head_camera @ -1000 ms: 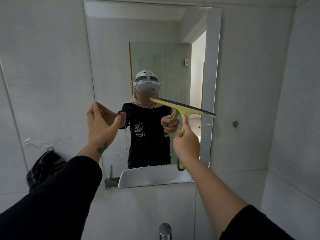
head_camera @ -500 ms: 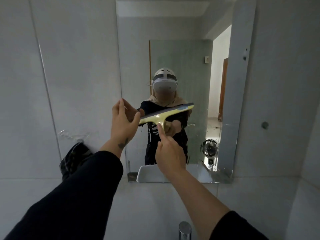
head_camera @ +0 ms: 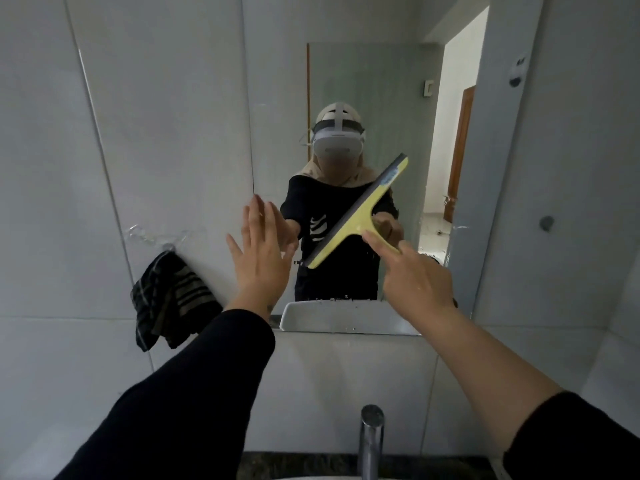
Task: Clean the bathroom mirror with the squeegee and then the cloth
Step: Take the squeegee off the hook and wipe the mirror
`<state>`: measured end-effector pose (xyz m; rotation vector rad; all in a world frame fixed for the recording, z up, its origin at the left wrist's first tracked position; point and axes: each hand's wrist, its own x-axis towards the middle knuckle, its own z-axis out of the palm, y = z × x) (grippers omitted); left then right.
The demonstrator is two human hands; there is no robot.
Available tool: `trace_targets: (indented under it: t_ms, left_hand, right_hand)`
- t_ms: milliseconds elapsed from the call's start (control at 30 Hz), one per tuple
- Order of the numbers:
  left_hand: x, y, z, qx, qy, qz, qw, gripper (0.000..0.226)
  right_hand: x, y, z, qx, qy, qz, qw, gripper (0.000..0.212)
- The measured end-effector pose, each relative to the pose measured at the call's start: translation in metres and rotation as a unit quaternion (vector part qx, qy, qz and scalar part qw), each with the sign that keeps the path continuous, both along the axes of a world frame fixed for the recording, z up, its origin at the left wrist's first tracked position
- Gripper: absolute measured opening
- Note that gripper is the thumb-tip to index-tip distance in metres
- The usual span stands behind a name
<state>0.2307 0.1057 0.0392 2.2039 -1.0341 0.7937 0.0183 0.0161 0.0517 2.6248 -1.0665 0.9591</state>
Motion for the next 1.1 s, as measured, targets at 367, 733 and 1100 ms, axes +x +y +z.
trace_targets:
  t_ms: [367,733,1100]
  left_hand:
    - [0.002,-0.003,-0.004,0.073,-0.044,0.031,0.996,0.098]
    - [0.011,-0.003,-0.006,0.034,-0.044,-0.018,0.998,0.097]
    - [0.012,0.001,-0.007,-0.019,-0.054,-0.083,0.995,0.068]
  right_hand:
    - [-0.054,-0.038,-0.011,0.042,-0.044,-0.081,0.995,0.071]
    - [-0.041,-0.025,-0.069,0.175,-0.210,-0.046,0.961,0.060]
    - [0.047,0.021,-0.126,0.186,-0.322,0.065,0.926,0.059]
